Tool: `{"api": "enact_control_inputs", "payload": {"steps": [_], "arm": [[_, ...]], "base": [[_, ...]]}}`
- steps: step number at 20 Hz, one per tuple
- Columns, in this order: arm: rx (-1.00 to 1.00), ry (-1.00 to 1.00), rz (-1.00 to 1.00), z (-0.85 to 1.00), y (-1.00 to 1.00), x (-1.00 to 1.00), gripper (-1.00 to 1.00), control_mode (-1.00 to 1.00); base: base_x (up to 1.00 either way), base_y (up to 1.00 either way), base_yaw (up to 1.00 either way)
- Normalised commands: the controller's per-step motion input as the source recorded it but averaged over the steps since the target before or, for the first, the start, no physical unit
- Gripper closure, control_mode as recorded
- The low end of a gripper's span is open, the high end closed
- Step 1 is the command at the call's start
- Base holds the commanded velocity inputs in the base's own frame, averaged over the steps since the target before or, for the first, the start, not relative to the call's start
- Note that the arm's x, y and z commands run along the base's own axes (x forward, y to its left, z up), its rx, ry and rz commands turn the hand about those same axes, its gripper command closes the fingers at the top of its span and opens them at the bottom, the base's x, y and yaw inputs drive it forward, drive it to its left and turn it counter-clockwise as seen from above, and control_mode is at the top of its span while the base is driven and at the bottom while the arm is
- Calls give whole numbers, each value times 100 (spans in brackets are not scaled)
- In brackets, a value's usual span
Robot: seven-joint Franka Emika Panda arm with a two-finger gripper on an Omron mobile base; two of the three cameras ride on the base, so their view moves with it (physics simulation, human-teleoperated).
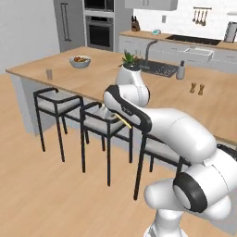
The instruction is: Take a straw from the drawer in front and place it inside the glass cup on the dining counter.
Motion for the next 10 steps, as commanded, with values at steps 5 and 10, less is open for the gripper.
{"api": "enact_control_inputs", "payload": {"steps": [5, 10], "arm": [[0, 0, 0, 0, 0, 0, 100, 100], [0, 0, 0, 0, 0, 0, 100, 100]], "base": [[44, 100, -33], [42, 100, -33]]}}
